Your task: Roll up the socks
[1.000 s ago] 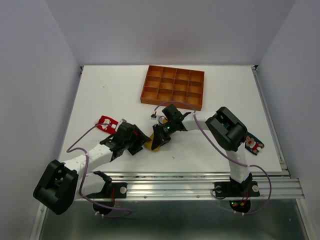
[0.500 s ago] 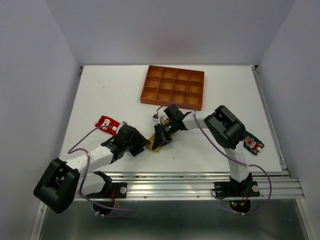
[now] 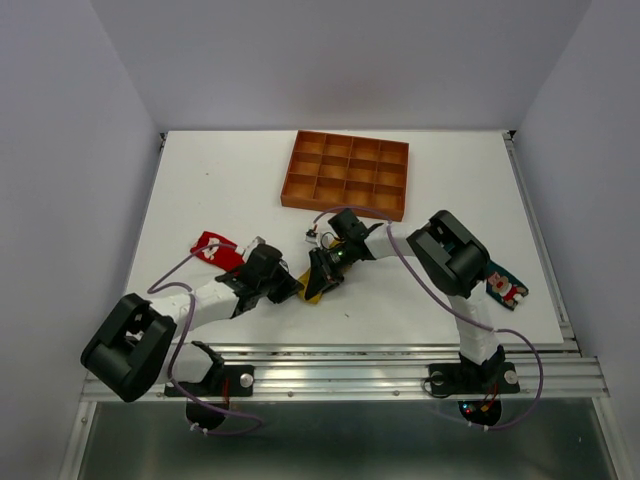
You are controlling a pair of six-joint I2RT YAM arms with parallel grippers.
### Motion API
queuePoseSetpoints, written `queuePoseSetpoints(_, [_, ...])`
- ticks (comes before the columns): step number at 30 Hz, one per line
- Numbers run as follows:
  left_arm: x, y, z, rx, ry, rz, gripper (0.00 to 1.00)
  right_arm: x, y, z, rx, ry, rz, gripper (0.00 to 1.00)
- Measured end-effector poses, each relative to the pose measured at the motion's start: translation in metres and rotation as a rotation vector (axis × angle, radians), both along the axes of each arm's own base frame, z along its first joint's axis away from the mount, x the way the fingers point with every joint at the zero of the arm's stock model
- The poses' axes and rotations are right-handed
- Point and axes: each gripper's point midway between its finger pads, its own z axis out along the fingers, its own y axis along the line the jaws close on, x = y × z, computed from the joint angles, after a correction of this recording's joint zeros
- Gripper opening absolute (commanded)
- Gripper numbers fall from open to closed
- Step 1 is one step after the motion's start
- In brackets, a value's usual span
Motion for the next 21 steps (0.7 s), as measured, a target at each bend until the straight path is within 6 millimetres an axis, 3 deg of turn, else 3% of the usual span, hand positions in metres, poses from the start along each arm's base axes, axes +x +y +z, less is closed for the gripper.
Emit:
queuePoseSetpoints(3, [0.002,-0.003,0.001,0.012,-0.008,-0.007,0.00,0.000,-0.001,0.000,-0.003,0.000,0.002,0.28])
queuePoseSetpoints(4, [0.002,-0.003,0.001,0.021,-0.010,-0.004,0.00,0.000,-0.001,-0.001,-0.002,-0.002,0.004,0.38])
queuePoseSetpoints(9, [0.002,-0.004,0.004,0.045,-0.009,0.004,0.00,0.004,-0.004,0.009,-0.001,-0.082,0.014,0.60])
queuePoseSetpoints(14, [0.003,-0.003,0.009,0.068,0.016,0.018,0.00,0.009,-0.011,0.024,-0.018,-0.233,0.013,0.63])
queuePoseSetpoints(21, [0.005,-0.005,0.014,0.126,0.084,0.017,0.00,0.019,-0.039,0.027,-0.112,-0.435,-0.028,0.64])
